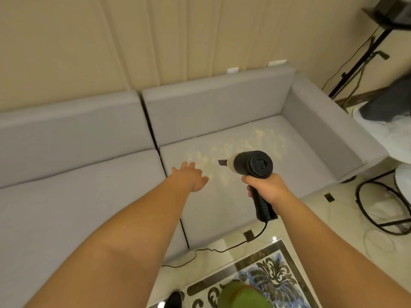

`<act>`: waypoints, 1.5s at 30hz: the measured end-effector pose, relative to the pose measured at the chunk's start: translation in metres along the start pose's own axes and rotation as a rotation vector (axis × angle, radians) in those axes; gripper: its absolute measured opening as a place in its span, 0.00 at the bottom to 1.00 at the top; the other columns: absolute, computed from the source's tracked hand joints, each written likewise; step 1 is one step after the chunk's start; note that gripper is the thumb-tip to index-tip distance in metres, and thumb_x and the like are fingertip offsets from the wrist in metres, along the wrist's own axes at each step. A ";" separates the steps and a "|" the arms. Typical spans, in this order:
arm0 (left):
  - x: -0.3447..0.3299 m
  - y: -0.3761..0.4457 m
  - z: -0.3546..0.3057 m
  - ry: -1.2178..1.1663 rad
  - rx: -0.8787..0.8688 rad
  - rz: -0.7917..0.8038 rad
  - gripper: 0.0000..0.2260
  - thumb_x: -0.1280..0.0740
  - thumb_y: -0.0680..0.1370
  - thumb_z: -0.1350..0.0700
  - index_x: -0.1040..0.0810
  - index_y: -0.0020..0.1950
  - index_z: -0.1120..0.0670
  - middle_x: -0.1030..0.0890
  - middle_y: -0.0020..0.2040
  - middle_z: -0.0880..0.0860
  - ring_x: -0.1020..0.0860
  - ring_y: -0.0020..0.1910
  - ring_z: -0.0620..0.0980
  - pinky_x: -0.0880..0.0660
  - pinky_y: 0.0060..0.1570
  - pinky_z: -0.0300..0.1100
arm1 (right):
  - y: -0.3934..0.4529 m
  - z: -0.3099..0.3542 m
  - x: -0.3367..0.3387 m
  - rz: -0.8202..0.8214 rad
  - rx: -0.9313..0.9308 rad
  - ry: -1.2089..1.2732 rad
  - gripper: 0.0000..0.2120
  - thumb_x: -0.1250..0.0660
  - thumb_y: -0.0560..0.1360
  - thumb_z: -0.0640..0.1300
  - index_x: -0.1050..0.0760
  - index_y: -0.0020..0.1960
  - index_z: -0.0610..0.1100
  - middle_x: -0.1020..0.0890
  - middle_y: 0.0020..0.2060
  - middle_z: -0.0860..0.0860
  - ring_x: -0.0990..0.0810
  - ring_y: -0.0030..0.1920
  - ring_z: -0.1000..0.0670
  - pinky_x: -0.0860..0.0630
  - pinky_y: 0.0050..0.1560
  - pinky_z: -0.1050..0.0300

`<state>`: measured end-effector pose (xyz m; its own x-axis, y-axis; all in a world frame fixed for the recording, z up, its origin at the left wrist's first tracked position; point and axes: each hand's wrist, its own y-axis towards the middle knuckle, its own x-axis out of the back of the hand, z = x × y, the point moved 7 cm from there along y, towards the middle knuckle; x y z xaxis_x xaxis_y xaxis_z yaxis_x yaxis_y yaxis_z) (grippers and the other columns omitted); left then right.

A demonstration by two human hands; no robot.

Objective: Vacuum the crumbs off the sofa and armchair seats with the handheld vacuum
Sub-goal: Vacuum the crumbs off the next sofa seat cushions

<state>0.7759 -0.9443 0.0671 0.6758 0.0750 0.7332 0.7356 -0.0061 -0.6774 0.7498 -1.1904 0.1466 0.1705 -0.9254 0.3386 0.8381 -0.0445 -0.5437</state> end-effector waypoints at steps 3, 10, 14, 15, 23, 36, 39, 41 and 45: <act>-0.006 0.009 -0.024 -0.026 0.037 -0.003 0.29 0.54 0.86 0.37 0.43 0.84 0.49 0.55 0.85 0.52 0.58 0.83 0.59 0.53 0.79 0.66 | 0.029 -0.017 0.021 0.049 -0.005 -0.016 0.10 0.23 0.74 0.46 0.17 0.53 0.44 0.12 0.40 0.45 0.13 0.41 0.47 0.16 0.55 0.45; -0.064 0.023 -0.075 -0.115 0.249 -0.054 0.29 0.54 0.85 0.37 0.42 0.84 0.48 0.50 0.85 0.52 0.51 0.83 0.58 0.51 0.78 0.66 | 0.097 -0.064 0.065 0.212 0.047 -0.045 0.09 0.23 0.74 0.43 0.16 0.50 0.39 0.14 0.35 0.46 0.16 0.37 0.47 0.18 0.49 0.48; -0.108 0.020 -0.123 -0.179 0.290 0.017 0.29 0.54 0.85 0.37 0.44 0.84 0.47 0.50 0.85 0.52 0.51 0.83 0.57 0.51 0.78 0.67 | 0.120 -0.089 0.080 0.281 0.026 -0.056 0.08 0.24 0.73 0.43 0.17 0.48 0.39 0.15 0.34 0.46 0.16 0.38 0.47 0.17 0.49 0.48; -0.115 0.021 -0.128 -0.187 0.301 0.015 0.29 0.54 0.85 0.37 0.44 0.84 0.47 0.50 0.85 0.52 0.51 0.83 0.57 0.51 0.78 0.67 | 0.126 -0.092 0.079 0.299 0.021 -0.059 0.08 0.24 0.73 0.43 0.17 0.49 0.39 0.15 0.35 0.46 0.16 0.38 0.47 0.18 0.47 0.49; -0.158 0.074 -0.117 -0.265 0.256 0.040 0.29 0.54 0.86 0.38 0.46 0.84 0.48 0.52 0.85 0.53 0.53 0.83 0.58 0.53 0.79 0.66 | 0.190 -0.098 0.030 0.260 0.029 -0.113 0.10 0.24 0.72 0.45 0.16 0.44 0.37 0.13 0.36 0.42 0.17 0.40 0.43 0.18 0.53 0.44; -0.246 0.312 -0.046 -0.258 0.263 -0.161 0.29 0.52 0.86 0.39 0.57 0.85 0.45 0.61 0.85 0.50 0.60 0.83 0.55 0.56 0.79 0.66 | 0.387 -0.160 -0.087 0.204 0.204 0.061 0.06 0.24 0.73 0.44 0.18 0.45 0.42 0.15 0.36 0.45 0.16 0.36 0.47 0.18 0.47 0.50; -0.260 0.361 -0.037 -0.239 0.282 -0.238 0.29 0.52 0.86 0.39 0.59 0.85 0.43 0.63 0.84 0.49 0.61 0.83 0.56 0.57 0.78 0.68 | 0.428 -0.175 -0.106 0.228 0.264 0.111 0.06 0.24 0.76 0.42 0.18 0.49 0.41 0.15 0.38 0.45 0.16 0.34 0.50 0.18 0.46 0.51; -0.267 0.387 -0.030 -0.227 0.306 -0.286 0.29 0.52 0.86 0.38 0.60 0.84 0.42 0.63 0.84 0.49 0.61 0.83 0.55 0.57 0.77 0.69 | 0.450 -0.186 -0.119 0.250 0.293 0.124 0.06 0.25 0.76 0.43 0.18 0.50 0.42 0.15 0.39 0.45 0.15 0.35 0.49 0.18 0.46 0.50; -0.272 0.412 -0.022 -0.230 0.340 -0.328 0.29 0.54 0.85 0.37 0.59 0.84 0.40 0.62 0.85 0.49 0.61 0.83 0.56 0.59 0.76 0.71 | 0.474 -0.199 -0.140 0.300 0.334 0.113 0.06 0.25 0.75 0.43 0.17 0.49 0.41 0.14 0.37 0.45 0.15 0.37 0.47 0.16 0.47 0.48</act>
<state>0.8965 -0.9894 -0.4104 0.3573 0.2355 0.9038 0.8244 0.3753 -0.4237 1.0195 -1.1568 -0.3115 0.3890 -0.9149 0.1078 0.8844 0.3382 -0.3215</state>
